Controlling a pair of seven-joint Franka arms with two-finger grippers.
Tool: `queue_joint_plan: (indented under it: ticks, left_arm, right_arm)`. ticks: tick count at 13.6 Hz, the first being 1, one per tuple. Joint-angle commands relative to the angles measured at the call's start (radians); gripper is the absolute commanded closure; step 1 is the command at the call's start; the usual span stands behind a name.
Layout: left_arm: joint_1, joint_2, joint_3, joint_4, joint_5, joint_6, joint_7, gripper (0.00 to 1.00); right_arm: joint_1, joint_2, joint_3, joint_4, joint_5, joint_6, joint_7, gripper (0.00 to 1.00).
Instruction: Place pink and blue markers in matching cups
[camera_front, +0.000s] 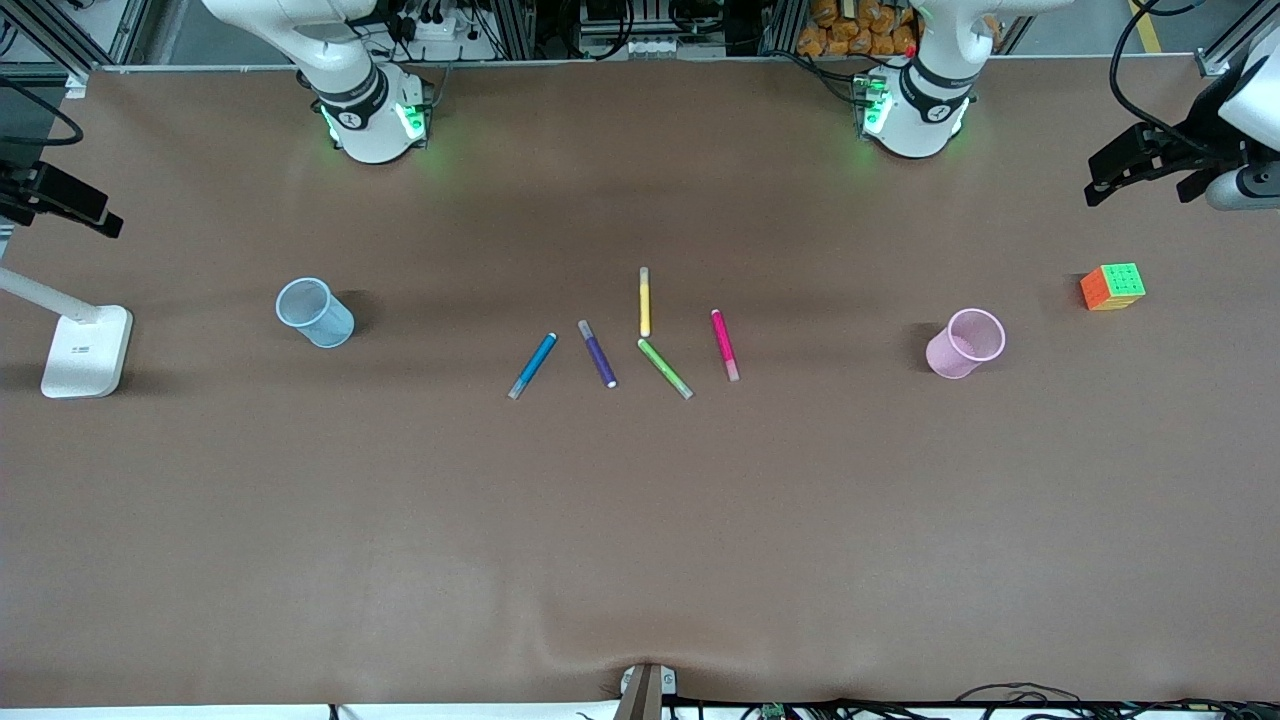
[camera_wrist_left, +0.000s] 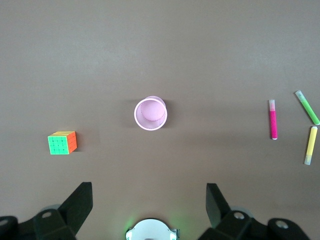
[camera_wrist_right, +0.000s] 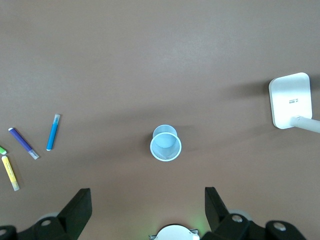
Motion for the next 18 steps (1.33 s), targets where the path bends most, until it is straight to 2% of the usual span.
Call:
queue_joint_plan:
  ticks: [1,5,18]
  left_arm:
    - [0.003,0.006,-0.002,0.021,0.008,-0.017,0.022,0.0]
    - [0.0,0.02,-0.002,0.048,0.009,-0.019,0.015,0.0]
    - [0.003,0.034,-0.005,0.032,0.008,-0.044,0.019,0.0]
  right_arm:
    - [0.003,-0.032,0.002,-0.032,-0.018,0.017,-0.009,0.0]
    - [0.003,-0.025,0.002,-0.026,-0.002,0.033,-0.008,0.0]
    - [0.005,-0.003,0.0,0.0,-0.002,0.028,-0.005,0.0]
